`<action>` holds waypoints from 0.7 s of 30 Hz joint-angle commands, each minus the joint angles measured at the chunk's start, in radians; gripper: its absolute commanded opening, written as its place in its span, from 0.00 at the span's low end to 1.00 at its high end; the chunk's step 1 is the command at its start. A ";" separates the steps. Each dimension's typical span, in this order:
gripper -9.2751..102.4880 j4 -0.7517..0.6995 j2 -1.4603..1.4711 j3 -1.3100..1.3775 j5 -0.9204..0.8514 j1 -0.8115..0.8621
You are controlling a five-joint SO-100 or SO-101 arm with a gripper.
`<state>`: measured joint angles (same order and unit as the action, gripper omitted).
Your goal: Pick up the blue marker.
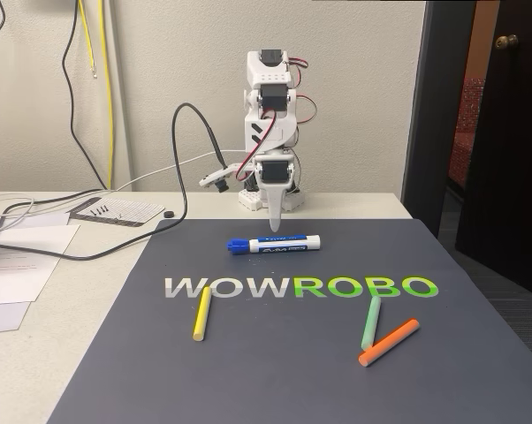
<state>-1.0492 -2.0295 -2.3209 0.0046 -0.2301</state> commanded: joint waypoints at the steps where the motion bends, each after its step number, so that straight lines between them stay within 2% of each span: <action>1: 0.20 -0.002 0.018 0.060 0.003 -0.006; 4: 0.25 -0.014 0.052 0.083 -0.012 -0.009; 8: 0.26 -0.043 0.106 0.127 -0.034 -0.009; 21: 0.27 -0.072 0.221 0.173 -0.101 -0.025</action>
<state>-1.1121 -1.8101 -2.1875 -0.0890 -0.2500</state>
